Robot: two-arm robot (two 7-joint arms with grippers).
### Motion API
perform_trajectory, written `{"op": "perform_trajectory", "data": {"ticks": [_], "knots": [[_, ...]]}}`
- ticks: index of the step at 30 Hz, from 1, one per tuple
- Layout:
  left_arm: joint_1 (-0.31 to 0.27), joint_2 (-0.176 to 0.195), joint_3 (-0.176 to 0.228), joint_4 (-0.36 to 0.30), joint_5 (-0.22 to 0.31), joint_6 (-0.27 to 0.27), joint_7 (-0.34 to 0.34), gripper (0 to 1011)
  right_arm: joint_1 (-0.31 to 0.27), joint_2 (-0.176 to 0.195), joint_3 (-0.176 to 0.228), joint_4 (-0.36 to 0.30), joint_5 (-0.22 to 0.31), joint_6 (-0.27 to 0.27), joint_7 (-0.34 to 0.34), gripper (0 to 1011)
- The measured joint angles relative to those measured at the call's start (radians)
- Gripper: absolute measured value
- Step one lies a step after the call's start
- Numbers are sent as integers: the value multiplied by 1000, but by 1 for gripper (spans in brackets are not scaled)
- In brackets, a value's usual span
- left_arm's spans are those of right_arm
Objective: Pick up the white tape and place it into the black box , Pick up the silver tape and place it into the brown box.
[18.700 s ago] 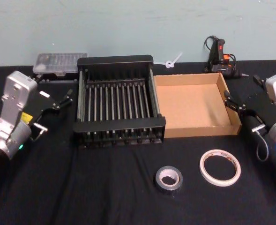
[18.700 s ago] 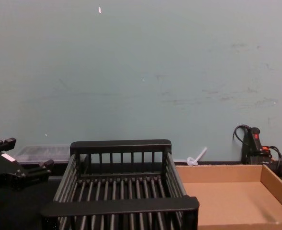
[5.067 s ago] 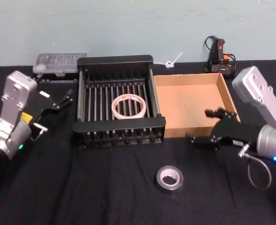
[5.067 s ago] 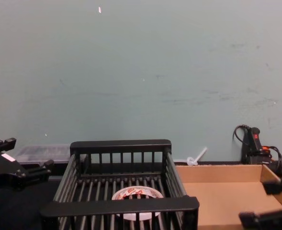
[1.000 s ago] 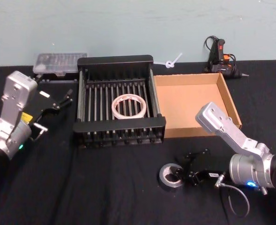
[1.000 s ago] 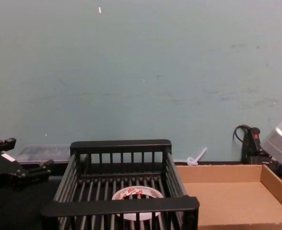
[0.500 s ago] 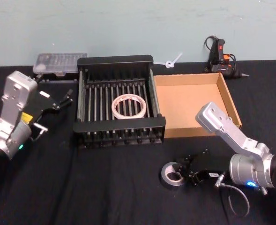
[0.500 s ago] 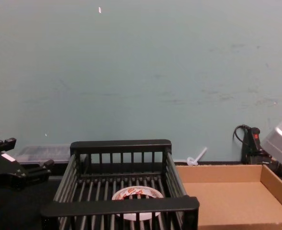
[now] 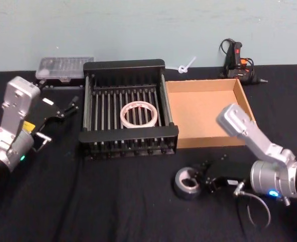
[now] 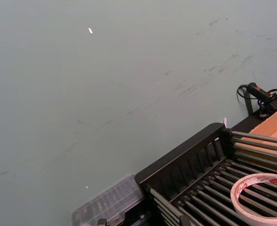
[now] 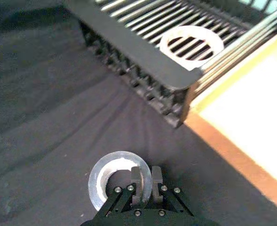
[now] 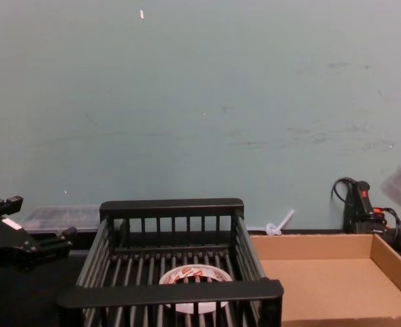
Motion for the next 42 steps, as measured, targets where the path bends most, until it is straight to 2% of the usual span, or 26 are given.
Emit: {"op": "perform_trajectory", "data": {"ticks": [9,16,21,27,32,42], "knots": [[0,0,0,0,0,0,0,1001,3,-25,72,-4,28,8,-78,148],[0,0,0,0,0,0,0,1001,37,-59,127,22,30,5,-137,148],[0,0,0,0,0,0,0,1001,70,-86,145,54,19,7,-162,148],[0,0,0,0,0,0,0,1001,114,-120,151,99,-5,18,-184,148],[0,0,0,0,0,0,0,1002,163,-158,147,165,-38,24,-198,148],[0,0,0,0,0,0,0,1001,224,-212,137,275,-83,25,-211,148]]}}
